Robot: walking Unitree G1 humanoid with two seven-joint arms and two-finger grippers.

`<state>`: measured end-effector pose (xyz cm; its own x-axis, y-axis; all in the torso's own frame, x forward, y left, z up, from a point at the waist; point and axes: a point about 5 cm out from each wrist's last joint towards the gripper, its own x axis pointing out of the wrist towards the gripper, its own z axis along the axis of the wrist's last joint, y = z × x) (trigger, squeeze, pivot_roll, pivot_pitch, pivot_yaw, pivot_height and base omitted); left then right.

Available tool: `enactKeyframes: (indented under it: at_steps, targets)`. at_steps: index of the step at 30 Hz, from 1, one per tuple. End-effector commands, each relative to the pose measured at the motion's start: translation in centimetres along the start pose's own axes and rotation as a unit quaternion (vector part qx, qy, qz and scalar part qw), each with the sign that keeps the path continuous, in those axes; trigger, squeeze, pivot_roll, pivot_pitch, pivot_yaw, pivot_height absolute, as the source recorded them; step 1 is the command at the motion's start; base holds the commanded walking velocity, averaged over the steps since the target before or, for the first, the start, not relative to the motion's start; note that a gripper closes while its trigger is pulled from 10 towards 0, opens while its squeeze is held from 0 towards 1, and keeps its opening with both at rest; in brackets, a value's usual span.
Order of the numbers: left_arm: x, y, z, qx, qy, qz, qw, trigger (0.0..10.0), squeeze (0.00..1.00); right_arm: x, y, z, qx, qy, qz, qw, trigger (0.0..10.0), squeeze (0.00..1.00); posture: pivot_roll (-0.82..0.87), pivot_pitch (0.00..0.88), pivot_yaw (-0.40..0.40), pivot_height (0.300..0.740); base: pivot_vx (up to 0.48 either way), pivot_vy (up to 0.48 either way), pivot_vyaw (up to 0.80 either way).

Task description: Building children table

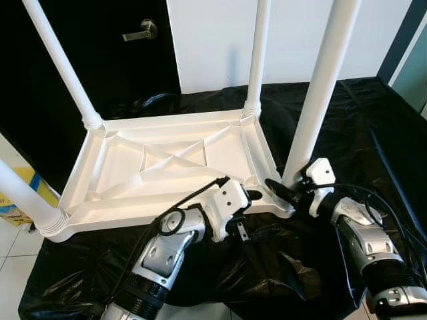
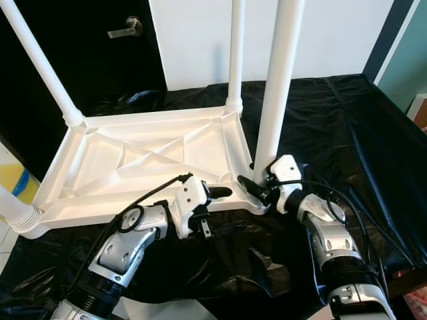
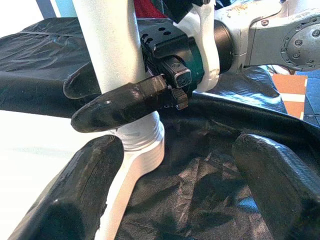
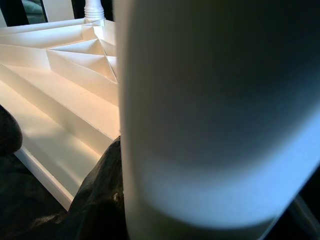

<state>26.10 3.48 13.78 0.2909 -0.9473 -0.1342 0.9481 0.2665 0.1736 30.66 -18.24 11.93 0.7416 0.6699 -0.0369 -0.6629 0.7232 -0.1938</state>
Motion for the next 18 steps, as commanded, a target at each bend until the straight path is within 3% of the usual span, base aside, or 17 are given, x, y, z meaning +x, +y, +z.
enactKeyframes:
  at_steps: [1, 2, 3, 11, 18]
  targets:
    - [-0.1, 0.5, 0.1, 0.007, -0.002, 0.040, 0.999, 10.0, 0.00, -0.2, 0.5, -1.1, 0.014, 0.024, 0.011, 1.000, 9.3, 0.00, -0.14, 0.000, 0.021, 0.740, 0.000, 0.000, 0.00]
    - [-0.1, 0.5, 0.1, 0.007, -0.002, 0.040, 0.999, 10.0, 0.00, -0.2, 0.5, -1.1, 0.014, 0.024, 0.011, 1.000, 9.3, 0.00, -0.14, 0.000, 0.021, 0.740, 0.000, 0.000, 0.00]
    - [-0.1, 0.5, 0.1, 0.007, -0.002, 0.041, 0.999, 10.0, 0.00, -0.2, 0.5, -1.1, 0.018, 0.023, 0.008, 1.000, 10.0, 0.00, -0.14, 0.000, 0.021, 0.740, 0.000, 0.000, 0.00]
    - [-0.3, 0.4, 0.0, 0.005, 0.000, 0.044, 0.999, 10.0, 0.00, -0.2, 0.9, -1.0, 0.035, 0.008, -0.029, 0.999, 10.0, 0.00, -0.14, 0.000, 0.016, 0.740, 0.000, 0.000, 0.00]
    - [-0.4, 0.4, 0.0, -0.001, -0.004, 0.052, 0.999, 10.0, 0.00, 0.1, 2.0, -0.9, 0.051, -0.013, -0.097, 0.994, 10.0, 0.00, -0.13, 0.000, 0.010, 0.740, 0.000, 0.000, 0.00]
